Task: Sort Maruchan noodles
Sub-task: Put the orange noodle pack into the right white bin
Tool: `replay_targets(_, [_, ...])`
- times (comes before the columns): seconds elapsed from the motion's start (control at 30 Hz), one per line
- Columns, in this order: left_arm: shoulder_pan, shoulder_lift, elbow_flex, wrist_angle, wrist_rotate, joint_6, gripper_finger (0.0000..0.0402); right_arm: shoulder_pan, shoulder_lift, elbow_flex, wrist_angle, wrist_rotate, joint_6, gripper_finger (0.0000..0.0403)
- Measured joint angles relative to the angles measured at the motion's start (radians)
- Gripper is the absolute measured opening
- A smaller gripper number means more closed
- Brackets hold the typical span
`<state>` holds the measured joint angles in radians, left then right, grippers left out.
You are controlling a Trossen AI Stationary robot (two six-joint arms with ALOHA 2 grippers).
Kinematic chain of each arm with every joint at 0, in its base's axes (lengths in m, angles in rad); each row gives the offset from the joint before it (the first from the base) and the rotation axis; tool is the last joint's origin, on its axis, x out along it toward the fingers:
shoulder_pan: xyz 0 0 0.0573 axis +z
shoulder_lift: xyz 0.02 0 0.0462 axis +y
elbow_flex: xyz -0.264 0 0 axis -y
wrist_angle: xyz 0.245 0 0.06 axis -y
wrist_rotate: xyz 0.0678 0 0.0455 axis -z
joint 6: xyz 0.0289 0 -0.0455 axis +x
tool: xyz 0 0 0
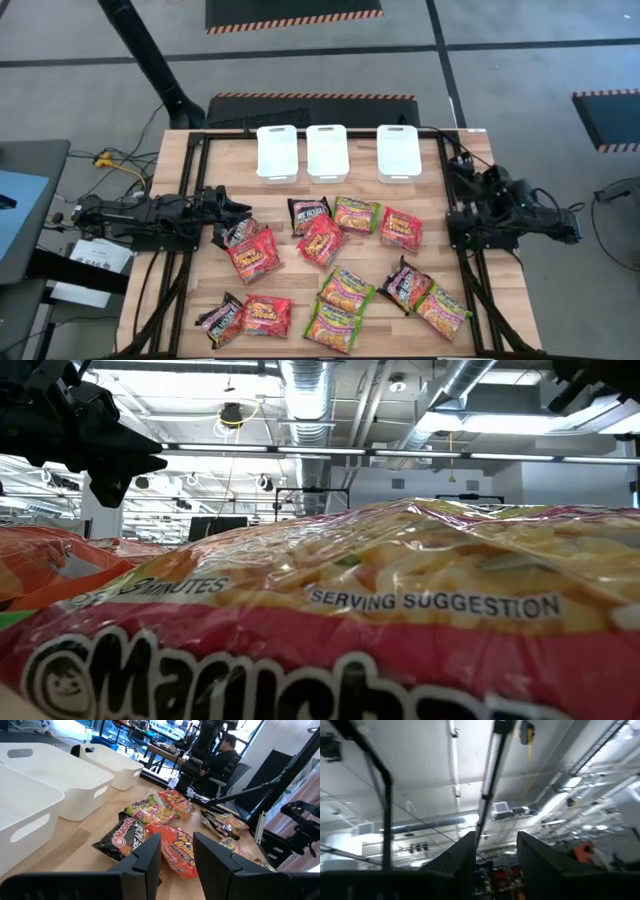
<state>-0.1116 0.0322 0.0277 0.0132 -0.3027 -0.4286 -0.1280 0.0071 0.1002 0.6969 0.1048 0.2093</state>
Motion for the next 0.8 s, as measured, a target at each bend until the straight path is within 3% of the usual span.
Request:
replay_targets(0.2, [0.000, 0.000, 0.000, 0.000, 0.000, -0.001, 0.0102, 0.000, 0.014, 0.150, -0.307, 0.111, -0.001, 0.0207])
replay_targets(0.37, [0.000, 0.000, 0.000, 0.000, 0.000, -0.001, 0.0102, 0.000, 0.075, 0.294, -0.560, 0.141, 0.000, 0.0235])
replay_targets(0.8, [0.000, 0.000, 0.000, 0.000, 0.001, -0.002, 0.0102, 0.000, 0.424, 0.681, -1.269, 0.264, 0.066, 0.0240])
